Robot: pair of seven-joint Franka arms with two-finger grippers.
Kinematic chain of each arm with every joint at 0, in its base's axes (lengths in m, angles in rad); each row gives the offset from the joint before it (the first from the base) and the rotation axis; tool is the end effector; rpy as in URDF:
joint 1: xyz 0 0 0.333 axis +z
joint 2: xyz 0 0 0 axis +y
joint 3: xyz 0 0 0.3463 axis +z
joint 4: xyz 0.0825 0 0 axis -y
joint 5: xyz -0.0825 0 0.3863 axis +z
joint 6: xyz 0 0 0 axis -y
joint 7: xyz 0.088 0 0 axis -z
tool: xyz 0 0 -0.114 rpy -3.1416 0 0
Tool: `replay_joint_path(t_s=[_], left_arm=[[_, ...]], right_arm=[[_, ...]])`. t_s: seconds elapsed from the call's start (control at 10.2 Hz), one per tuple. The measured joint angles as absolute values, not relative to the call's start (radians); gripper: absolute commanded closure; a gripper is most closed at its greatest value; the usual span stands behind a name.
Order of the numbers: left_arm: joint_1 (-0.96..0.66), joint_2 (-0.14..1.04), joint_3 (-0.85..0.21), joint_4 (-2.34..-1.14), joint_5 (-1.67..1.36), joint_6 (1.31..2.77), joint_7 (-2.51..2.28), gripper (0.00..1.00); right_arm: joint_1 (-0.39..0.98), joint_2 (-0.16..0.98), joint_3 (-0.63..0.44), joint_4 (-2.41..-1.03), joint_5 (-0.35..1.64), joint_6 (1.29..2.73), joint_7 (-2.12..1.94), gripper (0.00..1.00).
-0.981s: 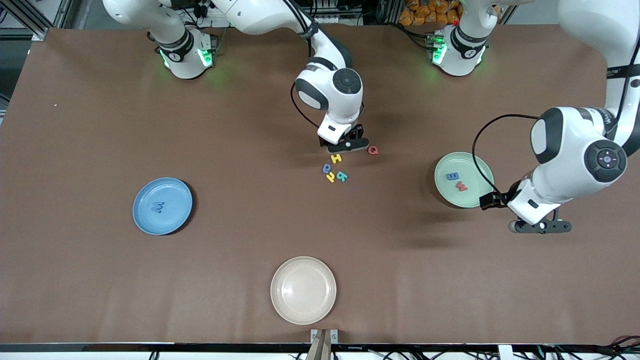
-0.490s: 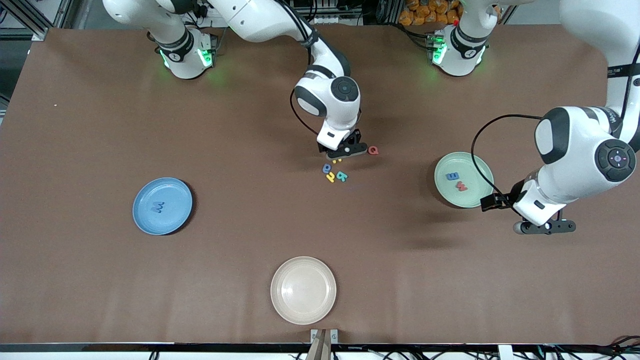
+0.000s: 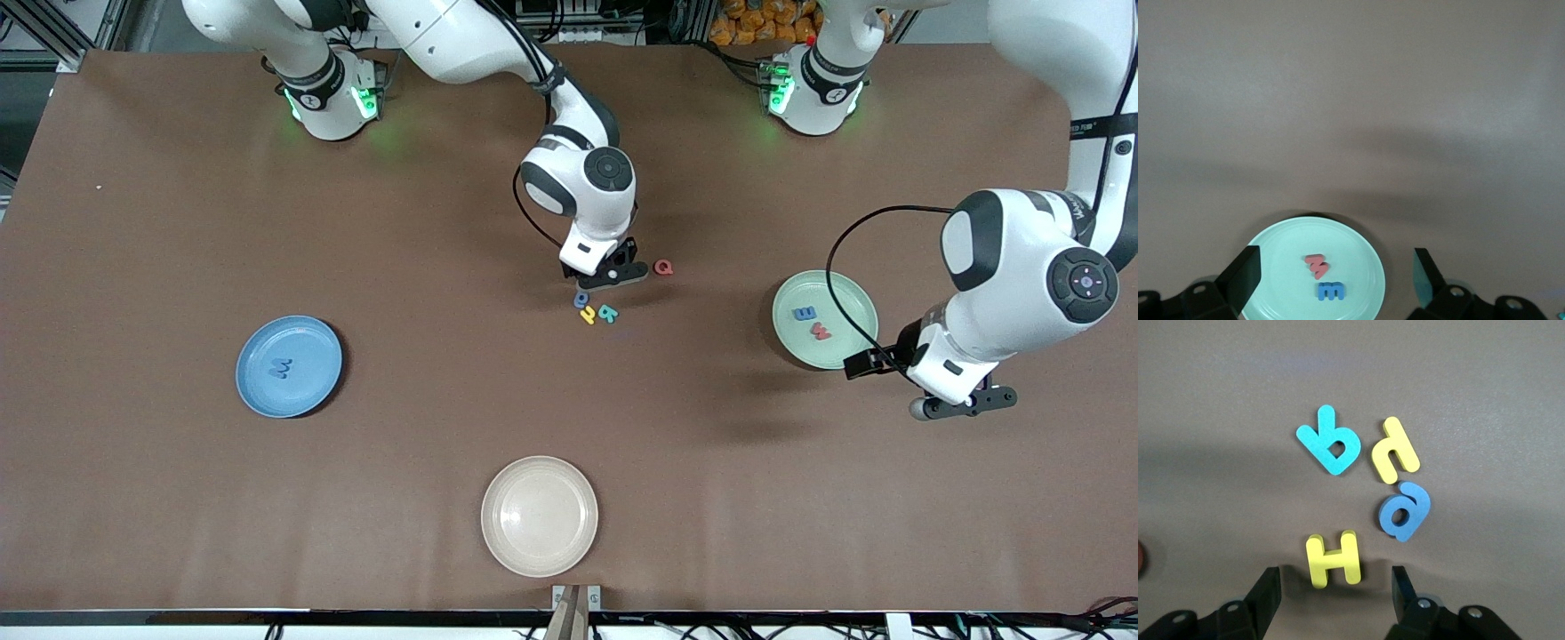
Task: Sort uppercase to blue plate, lowercase to green plate
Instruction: 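Grasp the yellow H with the right gripper, then place the yellow H on the blue plate with the right gripper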
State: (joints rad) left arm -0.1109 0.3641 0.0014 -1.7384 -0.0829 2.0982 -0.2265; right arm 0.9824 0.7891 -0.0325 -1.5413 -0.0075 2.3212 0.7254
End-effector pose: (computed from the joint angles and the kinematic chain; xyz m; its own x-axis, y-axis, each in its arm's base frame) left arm 0.6583 -0.0770 0.3883 0.9873 0.1574 -0.0215 0.1585 -0.9850 0.0678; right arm 0.4204 0.5941 0.1976 0.9714 0.2370 0.0121 0.2366 -0.9712 0.0273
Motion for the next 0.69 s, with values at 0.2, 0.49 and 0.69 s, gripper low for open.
replay_joint_path(t_s=[0.2, 0.49, 0.69], left_arm=[[-0.119, 0.368, 0.001, -1.738, -0.083, 2.098, -0.24, 0.0], [-0.126, 0.371, 0.001, -1.738, -0.083, 2.098, -0.256, 0.0], [-0.127, 0.372, 0.001, -1.738, -0.083, 2.098, -0.257, 0.04]], right_arm=[[0.979, 0.79, -0.033, -1.54, -0.007, 2.329, 0.726, 0.34], [0.974, 0.803, -0.035, -1.54, -0.007, 2.351, 0.726, 0.44], [0.973, 0.806, -0.034, -1.537, -0.006, 2.36, 0.728, 0.78]])
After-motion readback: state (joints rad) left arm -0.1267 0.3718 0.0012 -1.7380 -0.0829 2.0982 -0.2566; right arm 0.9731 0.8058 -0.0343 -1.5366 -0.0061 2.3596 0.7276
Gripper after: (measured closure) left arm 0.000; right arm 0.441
